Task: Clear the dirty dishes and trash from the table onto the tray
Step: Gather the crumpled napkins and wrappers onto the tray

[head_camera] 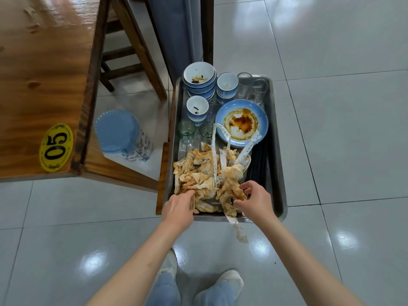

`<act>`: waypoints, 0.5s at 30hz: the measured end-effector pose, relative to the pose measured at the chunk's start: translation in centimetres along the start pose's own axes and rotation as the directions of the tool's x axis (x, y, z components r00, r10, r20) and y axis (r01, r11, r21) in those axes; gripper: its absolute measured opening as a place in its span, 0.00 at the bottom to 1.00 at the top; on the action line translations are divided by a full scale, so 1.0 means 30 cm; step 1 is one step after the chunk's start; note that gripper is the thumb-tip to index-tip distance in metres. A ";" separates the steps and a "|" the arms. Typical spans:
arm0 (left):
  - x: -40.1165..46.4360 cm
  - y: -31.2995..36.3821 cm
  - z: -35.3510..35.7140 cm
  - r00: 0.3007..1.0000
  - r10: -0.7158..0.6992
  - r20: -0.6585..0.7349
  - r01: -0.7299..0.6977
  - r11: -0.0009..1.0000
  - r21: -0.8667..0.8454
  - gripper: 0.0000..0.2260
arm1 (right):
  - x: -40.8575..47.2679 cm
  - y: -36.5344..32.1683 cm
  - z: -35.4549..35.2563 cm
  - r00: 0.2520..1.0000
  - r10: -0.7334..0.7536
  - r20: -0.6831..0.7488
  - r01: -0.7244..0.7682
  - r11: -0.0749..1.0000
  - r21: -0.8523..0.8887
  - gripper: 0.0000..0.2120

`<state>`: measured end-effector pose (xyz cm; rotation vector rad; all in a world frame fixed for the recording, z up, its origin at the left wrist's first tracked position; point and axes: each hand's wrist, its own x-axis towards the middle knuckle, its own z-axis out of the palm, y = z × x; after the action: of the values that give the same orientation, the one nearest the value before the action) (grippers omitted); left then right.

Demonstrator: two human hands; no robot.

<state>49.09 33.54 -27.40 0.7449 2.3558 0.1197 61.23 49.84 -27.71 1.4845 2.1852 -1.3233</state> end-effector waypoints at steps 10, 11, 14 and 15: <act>-0.158 0.035 -0.231 0.970 0.048 -0.240 -0.052 0.999 -0.013 0.36 | -0.150 -0.157 -0.184 0.983 -0.179 -0.033 0.175 0.979 -0.106 0.37; -0.177 0.051 -0.277 0.962 0.065 -0.265 -0.070 0.997 -0.011 0.38 | -0.176 -0.186 -0.211 0.975 -0.220 -0.036 0.213 0.968 -0.129 0.39; -0.251 0.105 -0.426 0.928 0.109 -0.355 -0.124 0.992 -0.021 0.44 | -0.267 -0.296 -0.301 0.945 -0.325 -0.046 0.309 0.926 -0.216 0.43; -0.277 0.121 -0.469 0.917 0.117 -0.382 -0.134 0.991 -0.020 0.45 | -0.296 -0.332 -0.325 0.934 -0.354 -0.042 0.334 0.910 -0.245 0.43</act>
<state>47.34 33.53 -10.73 0.9183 2.6564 0.4064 60.35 50.35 -11.22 1.1241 2.6464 -1.0525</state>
